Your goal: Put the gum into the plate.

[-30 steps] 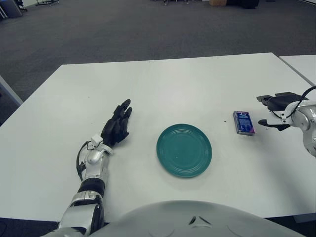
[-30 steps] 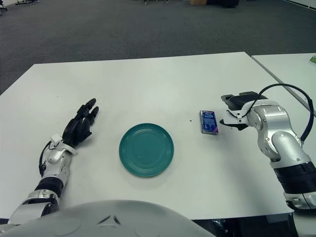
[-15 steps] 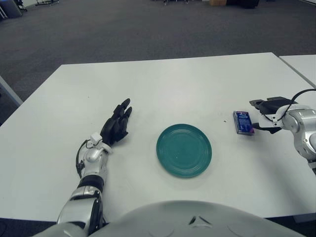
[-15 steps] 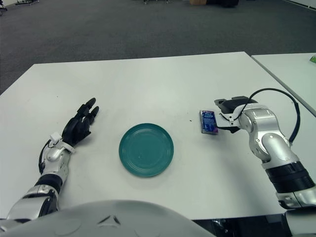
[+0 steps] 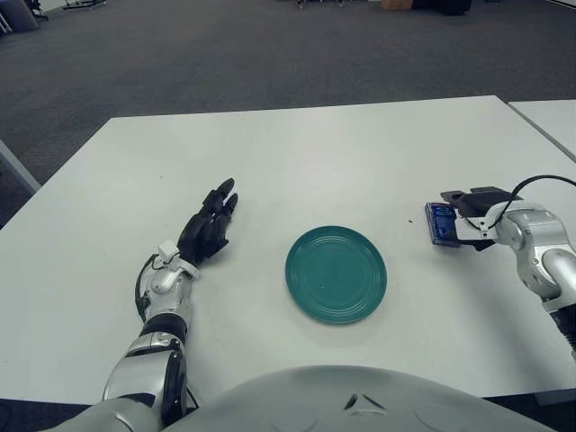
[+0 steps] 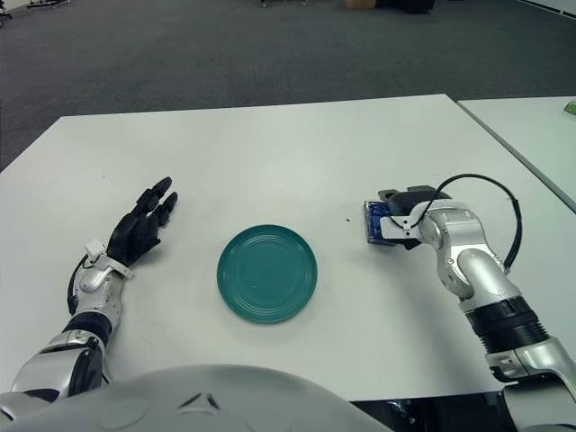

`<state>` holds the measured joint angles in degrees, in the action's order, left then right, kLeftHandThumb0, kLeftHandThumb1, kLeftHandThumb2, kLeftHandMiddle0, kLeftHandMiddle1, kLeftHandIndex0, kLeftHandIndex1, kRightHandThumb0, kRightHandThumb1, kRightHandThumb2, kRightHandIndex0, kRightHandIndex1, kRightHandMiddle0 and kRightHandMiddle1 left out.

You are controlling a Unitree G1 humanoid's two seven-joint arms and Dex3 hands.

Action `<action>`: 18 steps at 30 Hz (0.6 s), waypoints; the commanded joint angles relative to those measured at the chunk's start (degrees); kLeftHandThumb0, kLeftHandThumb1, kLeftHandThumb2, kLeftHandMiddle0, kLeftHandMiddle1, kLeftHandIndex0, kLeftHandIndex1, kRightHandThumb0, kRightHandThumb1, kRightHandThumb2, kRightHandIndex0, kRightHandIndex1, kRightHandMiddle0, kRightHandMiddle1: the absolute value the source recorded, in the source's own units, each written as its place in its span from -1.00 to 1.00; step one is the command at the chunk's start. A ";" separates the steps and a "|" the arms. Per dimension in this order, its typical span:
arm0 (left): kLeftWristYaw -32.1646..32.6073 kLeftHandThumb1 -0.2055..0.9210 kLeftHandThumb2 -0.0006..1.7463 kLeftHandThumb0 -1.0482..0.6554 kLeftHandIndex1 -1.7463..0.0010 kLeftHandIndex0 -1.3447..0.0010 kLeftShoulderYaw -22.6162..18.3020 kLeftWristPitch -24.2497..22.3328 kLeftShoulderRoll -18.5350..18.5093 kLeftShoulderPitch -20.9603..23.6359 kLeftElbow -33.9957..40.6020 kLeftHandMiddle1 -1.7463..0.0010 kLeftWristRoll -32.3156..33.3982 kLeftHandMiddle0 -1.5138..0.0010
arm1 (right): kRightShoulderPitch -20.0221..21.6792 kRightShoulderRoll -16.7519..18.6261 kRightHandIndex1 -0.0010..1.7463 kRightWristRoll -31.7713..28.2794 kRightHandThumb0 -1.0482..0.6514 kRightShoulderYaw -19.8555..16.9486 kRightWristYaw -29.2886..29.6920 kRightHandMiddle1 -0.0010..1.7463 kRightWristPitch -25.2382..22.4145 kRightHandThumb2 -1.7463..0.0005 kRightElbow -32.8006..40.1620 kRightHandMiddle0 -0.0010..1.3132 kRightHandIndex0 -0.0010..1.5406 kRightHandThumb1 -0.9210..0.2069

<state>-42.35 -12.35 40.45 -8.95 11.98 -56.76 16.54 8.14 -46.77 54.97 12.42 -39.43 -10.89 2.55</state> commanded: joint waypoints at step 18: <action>4.86 1.00 -0.14 -1.00 0.74 1.00 1.90 -1.80 0.31 -4.78 -2.66 0.99 -4.43 0.86 | -0.55 1.58 -1.00 -0.78 -1.00 2.23 4.13 -1.00 0.01 -0.03 -3.14 -1.00 -1.00 -1.00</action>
<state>-38.55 -11.12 41.07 -9.38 11.75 -56.64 13.23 7.82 -45.67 54.77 14.28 -35.83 -10.58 -0.26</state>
